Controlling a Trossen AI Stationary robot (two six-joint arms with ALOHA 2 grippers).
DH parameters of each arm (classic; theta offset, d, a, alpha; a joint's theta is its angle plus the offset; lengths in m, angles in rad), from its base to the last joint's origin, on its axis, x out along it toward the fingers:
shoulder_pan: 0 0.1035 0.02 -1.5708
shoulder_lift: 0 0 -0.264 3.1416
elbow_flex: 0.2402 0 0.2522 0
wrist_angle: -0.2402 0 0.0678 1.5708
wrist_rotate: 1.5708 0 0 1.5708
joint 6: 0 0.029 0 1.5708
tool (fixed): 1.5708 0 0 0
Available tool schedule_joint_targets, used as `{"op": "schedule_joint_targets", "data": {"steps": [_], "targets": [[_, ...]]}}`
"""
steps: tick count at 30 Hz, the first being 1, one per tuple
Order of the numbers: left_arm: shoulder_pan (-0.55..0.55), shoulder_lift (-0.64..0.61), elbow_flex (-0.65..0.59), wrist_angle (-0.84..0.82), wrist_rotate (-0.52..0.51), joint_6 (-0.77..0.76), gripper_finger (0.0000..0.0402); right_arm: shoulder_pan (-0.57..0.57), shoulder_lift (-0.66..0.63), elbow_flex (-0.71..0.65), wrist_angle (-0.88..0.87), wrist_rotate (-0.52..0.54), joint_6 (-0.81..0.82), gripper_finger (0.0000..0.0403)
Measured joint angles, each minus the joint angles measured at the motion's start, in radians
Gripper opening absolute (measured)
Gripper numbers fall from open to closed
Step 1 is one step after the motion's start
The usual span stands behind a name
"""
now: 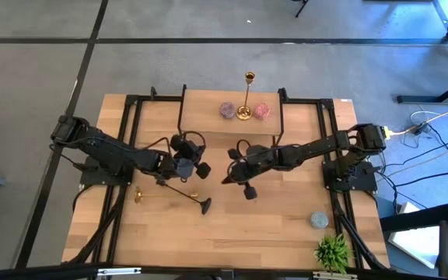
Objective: Pick & Place candle stick holders
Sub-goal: Put the black candle holder on the shelf
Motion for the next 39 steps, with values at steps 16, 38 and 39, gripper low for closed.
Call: {"op": "schedule_joint_targets", "data": {"steps": [16, 38, 39], "targets": [[-0.104, -0.064, -0.044, -0.230, 0.078, -0.536, 0.0002, 0.121, 0.000, -0.059, 0.273, -0.332, -0.015, 0.0000], [-0.259, -0.218, -0.044, -0.465, 0.413, -0.669, 0.0002, -0.016, 0.001, -0.212, 0.790, -0.526, 0.325, 0.0000], [-0.266, -0.218, -0.044, -0.472, 0.413, -0.670, 0.0002, -0.012, 0.001, -0.212, 0.795, -0.528, 0.325, 0.0000]]}}
